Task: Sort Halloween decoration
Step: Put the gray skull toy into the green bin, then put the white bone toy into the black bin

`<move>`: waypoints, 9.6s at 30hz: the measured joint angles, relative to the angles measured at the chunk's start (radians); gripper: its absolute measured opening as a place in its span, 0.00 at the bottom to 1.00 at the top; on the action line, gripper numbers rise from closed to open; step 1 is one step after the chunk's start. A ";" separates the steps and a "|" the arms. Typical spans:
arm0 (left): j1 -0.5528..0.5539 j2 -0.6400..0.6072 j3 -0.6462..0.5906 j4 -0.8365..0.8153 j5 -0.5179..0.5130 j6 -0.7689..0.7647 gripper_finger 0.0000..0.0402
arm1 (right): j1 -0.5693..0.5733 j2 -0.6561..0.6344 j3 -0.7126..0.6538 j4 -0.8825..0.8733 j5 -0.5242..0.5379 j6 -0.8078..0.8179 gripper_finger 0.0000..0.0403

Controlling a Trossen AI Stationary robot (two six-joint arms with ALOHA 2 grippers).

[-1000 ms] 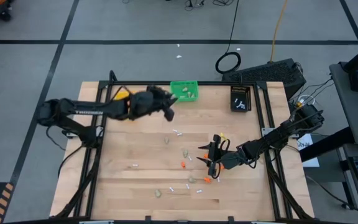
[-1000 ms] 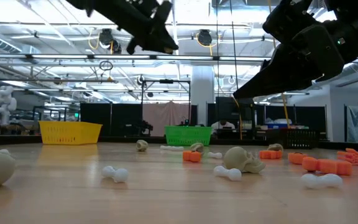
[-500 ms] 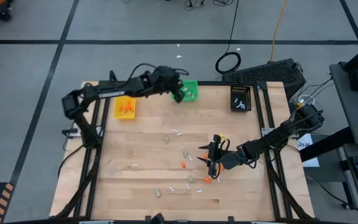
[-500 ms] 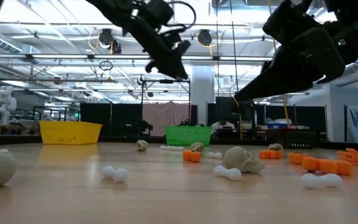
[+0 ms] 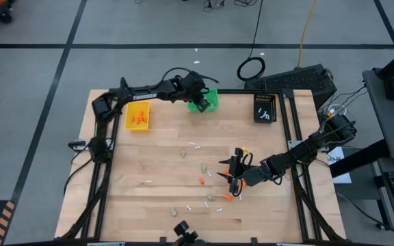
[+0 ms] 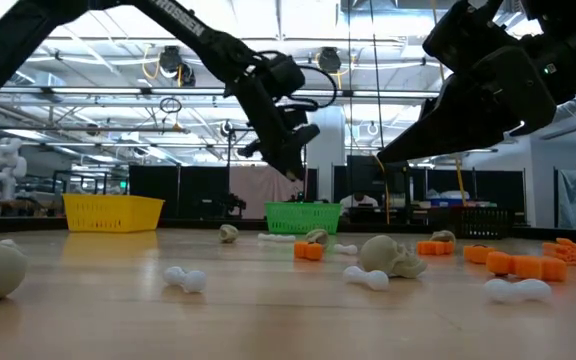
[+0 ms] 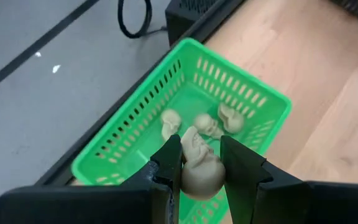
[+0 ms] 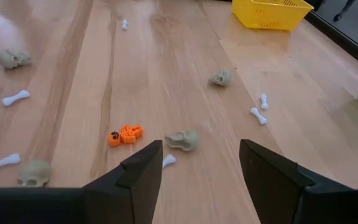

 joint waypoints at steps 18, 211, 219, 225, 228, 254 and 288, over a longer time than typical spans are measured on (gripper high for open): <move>0.019 0.066 0.001 0.004 -0.007 -0.030 0.38 | 0.000 0.000 0.000 -0.007 0.000 0.005 0.49; -1.255 -0.188 -0.470 -0.411 -0.858 -1.071 0.42 | 0.225 -0.181 0.368 -0.947 -0.389 0.187 0.22; -1.255 -0.188 -0.470 -0.411 -0.858 -1.069 0.42 | 0.267 -0.245 0.179 -0.576 -0.047 0.067 0.22; -1.255 -0.188 -0.470 -0.412 -0.859 -1.068 0.42 | 0.268 -0.220 0.080 -0.319 0.134 -0.101 0.22; -1.255 -0.188 -0.470 -0.412 -0.866 -1.049 0.42 | 0.267 -0.220 0.055 -0.204 0.163 -0.189 0.22; -1.135 -0.227 -0.437 -0.411 -0.925 -0.814 0.42 | 0.268 -0.220 0.011 0.063 0.104 -1.060 0.22; -1.055 -0.227 -0.437 -0.383 -0.922 -0.814 0.42 | 0.261 -0.220 0.011 0.029 0.425 -1.017 0.22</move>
